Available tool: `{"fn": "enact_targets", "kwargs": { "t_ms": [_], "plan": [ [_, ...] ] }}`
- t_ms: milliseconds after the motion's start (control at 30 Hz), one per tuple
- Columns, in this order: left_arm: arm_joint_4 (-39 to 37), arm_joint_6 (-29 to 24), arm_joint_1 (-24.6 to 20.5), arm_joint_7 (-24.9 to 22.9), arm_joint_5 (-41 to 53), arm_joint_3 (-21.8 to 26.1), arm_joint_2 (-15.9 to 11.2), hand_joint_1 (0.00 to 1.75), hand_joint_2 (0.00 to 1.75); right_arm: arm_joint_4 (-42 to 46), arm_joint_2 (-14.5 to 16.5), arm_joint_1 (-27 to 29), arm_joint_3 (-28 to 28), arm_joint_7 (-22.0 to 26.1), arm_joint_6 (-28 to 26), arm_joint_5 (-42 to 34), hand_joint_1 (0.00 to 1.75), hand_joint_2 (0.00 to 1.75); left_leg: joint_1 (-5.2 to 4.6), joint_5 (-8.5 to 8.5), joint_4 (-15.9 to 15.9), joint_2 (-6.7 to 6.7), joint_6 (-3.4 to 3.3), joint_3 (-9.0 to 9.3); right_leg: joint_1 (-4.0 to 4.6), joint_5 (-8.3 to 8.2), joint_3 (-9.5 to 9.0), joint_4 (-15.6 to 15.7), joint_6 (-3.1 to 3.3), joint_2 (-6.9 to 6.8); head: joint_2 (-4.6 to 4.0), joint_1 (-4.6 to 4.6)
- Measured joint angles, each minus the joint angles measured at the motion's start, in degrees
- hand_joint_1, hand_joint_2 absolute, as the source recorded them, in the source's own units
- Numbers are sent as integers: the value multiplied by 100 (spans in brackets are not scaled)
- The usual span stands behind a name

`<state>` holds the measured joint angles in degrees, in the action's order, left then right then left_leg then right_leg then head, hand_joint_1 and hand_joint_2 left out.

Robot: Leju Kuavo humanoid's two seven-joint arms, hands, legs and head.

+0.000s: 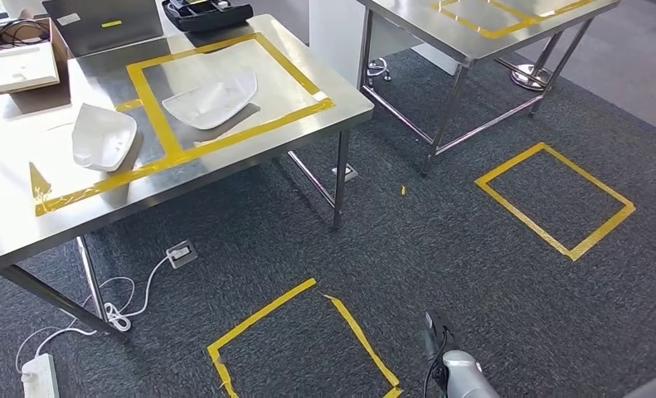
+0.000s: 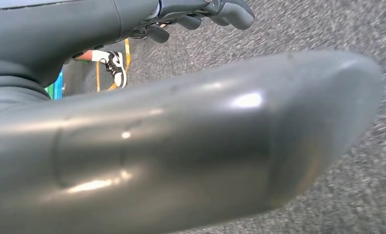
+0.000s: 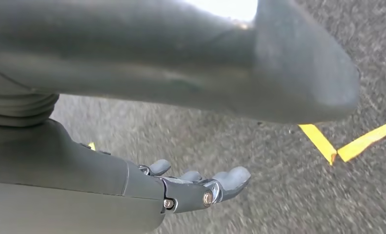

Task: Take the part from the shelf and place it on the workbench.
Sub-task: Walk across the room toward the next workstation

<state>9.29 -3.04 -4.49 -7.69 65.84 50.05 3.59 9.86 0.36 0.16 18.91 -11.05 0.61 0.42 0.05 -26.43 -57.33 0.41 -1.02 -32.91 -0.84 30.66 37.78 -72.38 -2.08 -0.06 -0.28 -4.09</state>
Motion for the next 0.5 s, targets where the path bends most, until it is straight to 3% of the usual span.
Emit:
{"fn": "enact_targets", "kwargs": {
  "t_ms": [33, 100, 167, 233, 267, 333, 400, 433, 467, 500],
  "plan": [
    [-1, -12, -21, 1, -7, 0, 12, 0, 0, -1, 13, -14, -21, 73, 65, 130, 0, 0, 5, 42, -40, 1, 24, -88, -2, -93, -301, 368, 9, 1, 0, -9],
    [0, -39, -79, 2, -22, -1, 33, 0, 0, -3, 40, -49, -93, 163, 170, 330, 0, 0, 2, 123, -99, 2, 91, -211, 23, -39, -845, 1176, 69, 13, 0, -29],
    [-1, -59, -132, 0, -39, -3, 43, 0, 0, -11, 71, -71, -157, 199, 200, 397, 0, 0, -1, 218, -101, 2, 163, -258, 60, 57, -1009, 1502, 152, 25, 0, -49],
    [-3, -70, -150, -3, -52, -5, 52, 0, 0, -23, 102, -78, -188, 214, 204, 416, 0, 0, 1, 252, -101, -14, 232, -294, 47, -26, -935, 1516, 244, 9, 0, -52],
    [-5, -74, -151, -5, -55, -6, 57, 0, 0, -28, 113, -82, -199, 217, 205, 420, 0, 0, 6, 150, -181, -21, 262, -342, 37, -80, -884, 1524, 297, -2, 0, -45],
    [-7, -80, -155, -7, -55, -7, 60, 0, 0, -33, 128, -87, -225, 221, 207, 422, 0, 0, 19, -334, -680, -31, 314, -512, 28, -200, -757, 1534, 367, -22, 0, -29],
    [-7, -84, -162, -7, -55, -7, 61, 0, 0, -36, 132, -85, -251, 222, 208, 422, 0, 0, 22, -787, -1413, -31, 346, -672, 42, -312, -615, 1520, 384, -31, 0, -24],
    [-7, -85, -163, -7, -55, -7, 62, 0, 0, -37, 133, -85, -261, 222, 208, 422, 0, 0, 21, -840, -1645, -31, 347, -674, 51, -365, -542, 1507, 384, -36, 0, -23],
    [-7, -85, -163, -7, -55, -7, 63, 0, 0, -38, 134, -85, -270, 222, 208, 422, 0, 0, 20, -769, -1686, -31, 337, -582, 60, -418, -468, 1492, 381, -40, 0, -24],
    [-7, -85, -164, -6, -55, -7, 64, 0, 0, -39, 137, -85, -276, 223, 210, 426, 0, 0, 17, -621, -1522, -32, 315, -392, 68, -468, -398, 1477, 376, -43, 0, -25]
  ]
}}
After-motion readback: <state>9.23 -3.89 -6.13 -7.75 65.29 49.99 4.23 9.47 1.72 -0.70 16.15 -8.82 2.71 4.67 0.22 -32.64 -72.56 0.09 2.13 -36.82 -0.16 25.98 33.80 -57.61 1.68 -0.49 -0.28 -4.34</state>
